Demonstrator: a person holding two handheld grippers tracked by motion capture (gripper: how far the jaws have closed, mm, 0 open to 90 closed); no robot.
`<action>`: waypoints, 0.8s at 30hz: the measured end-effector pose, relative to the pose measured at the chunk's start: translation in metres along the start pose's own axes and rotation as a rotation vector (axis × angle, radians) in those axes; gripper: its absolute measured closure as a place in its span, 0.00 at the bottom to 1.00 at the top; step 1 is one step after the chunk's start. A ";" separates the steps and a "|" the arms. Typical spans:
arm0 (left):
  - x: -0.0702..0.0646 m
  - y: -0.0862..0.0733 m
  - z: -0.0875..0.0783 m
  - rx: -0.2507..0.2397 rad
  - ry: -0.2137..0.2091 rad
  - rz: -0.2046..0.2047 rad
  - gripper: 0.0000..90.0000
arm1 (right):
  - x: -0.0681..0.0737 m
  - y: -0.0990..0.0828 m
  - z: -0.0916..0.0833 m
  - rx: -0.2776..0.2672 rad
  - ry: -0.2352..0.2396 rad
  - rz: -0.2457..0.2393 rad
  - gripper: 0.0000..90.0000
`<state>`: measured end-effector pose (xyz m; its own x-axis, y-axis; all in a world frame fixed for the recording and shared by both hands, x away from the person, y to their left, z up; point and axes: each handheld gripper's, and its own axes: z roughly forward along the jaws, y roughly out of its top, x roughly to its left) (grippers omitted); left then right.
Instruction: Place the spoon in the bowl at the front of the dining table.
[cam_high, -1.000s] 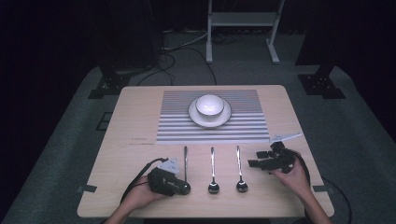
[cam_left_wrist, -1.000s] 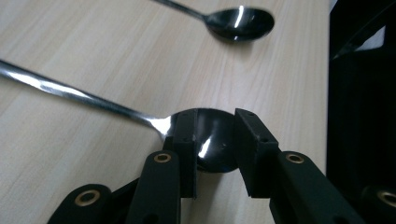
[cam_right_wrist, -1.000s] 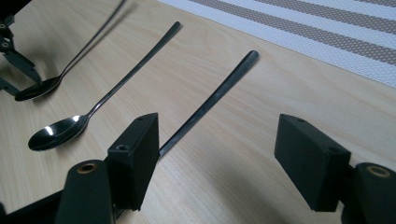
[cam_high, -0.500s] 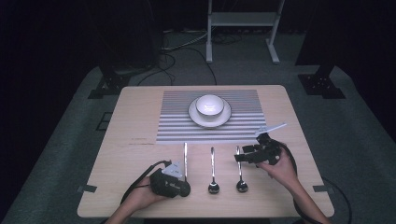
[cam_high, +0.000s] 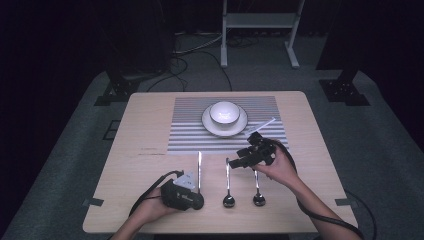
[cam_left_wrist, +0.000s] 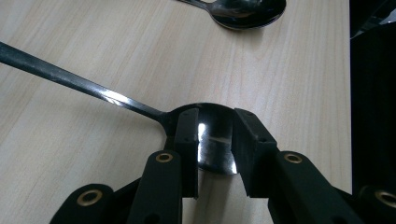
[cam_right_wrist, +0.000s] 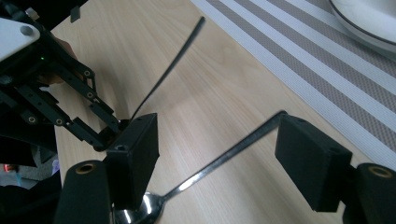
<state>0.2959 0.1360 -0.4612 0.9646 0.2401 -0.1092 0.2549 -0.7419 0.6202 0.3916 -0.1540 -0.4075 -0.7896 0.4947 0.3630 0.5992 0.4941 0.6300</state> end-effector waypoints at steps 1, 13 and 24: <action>0.000 0.000 0.000 0.002 0.000 0.004 0.79 | 0.001 0.003 0.002 0.005 0.002 -0.006 0.32; 0.000 0.001 0.000 0.002 0.004 0.015 0.79 | 0.010 0.029 0.028 0.076 0.011 -0.048 0.31; 0.001 0.001 0.000 0.003 0.004 0.024 0.79 | 0.013 0.046 0.044 0.095 0.031 -0.062 0.31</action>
<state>0.2972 0.1357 -0.4610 0.9702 0.2245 -0.0910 0.2316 -0.7493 0.6205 0.4150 -0.0931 -0.4037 -0.8282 0.4399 0.3473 0.5580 0.5892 0.5843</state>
